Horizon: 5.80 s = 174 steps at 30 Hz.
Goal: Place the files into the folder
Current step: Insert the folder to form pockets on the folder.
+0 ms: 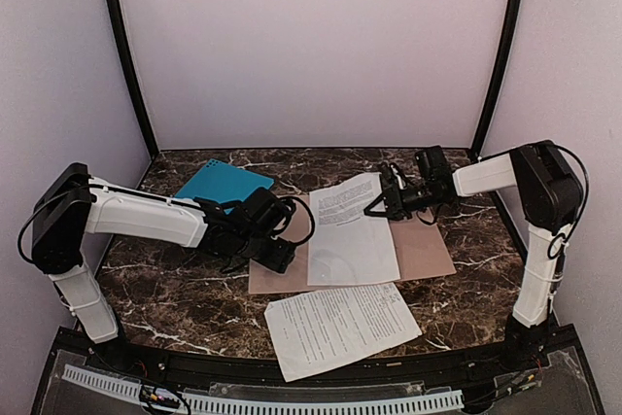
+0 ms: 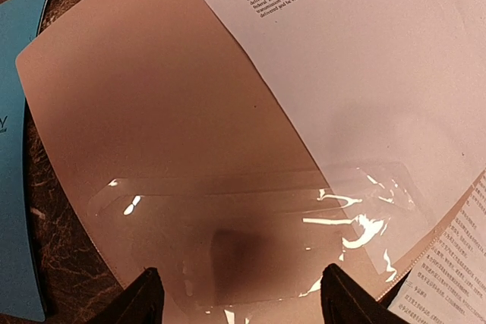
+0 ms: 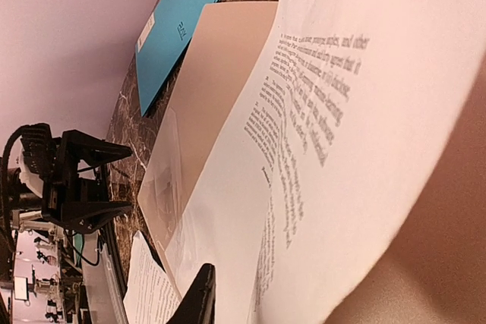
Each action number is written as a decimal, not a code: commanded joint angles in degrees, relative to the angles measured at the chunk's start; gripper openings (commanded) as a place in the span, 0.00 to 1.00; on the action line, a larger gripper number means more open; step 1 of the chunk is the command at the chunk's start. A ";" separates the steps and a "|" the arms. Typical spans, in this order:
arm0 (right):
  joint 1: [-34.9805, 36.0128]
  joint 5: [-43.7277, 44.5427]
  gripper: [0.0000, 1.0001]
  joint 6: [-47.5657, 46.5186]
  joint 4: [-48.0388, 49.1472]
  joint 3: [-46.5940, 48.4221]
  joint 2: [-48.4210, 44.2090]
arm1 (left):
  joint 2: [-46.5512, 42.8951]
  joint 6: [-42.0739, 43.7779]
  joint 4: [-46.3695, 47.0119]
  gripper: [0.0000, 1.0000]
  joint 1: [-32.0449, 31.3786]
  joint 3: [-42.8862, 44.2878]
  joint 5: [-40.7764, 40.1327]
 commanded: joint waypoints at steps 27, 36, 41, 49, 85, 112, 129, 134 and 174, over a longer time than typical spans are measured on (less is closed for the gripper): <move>5.34 0.75 0.00 12.44 13.24 0.20 3.49 | -6.72 0.28 -2.70 0.71 -0.12 -2.74 -2.13; 5.29 2.71 0.00 12.81 11.22 3.44 4.09 | -6.84 0.63 -2.86 0.71 -0.14 -2.66 -2.24; 6.85 1.44 0.00 11.89 9.99 5.55 6.29 | -6.89 0.63 -2.78 0.71 -0.15 -2.69 -2.28; 7.99 -1.05 0.00 14.99 16.03 5.66 8.85 | -7.28 0.65 -2.91 0.71 -0.15 -2.56 -2.04; 11.79 -1.67 0.00 17.45 17.61 10.44 15.47 | -7.54 0.98 -3.09 0.71 -0.14 -2.19 -1.94; 12.86 2.70 0.00 21.56 21.32 9.82 15.24 | -8.64 1.13 -4.20 0.71 -0.08 -2.40 -3.46; 14.85 0.48 0.00 20.59 19.28 12.40 17.95 | -8.80 1.14 -4.09 0.72 -0.11 -2.41 -3.71; 14.83 0.60 0.00 20.17 18.79 12.53 17.77 | -9.00 1.07 -4.22 0.73 -0.16 -2.49 -4.01; 15.89 4.00 0.00 25.13 25.12 7.73 15.58 | -9.37 1.26 -4.41 0.74 -0.11 -2.60 -4.50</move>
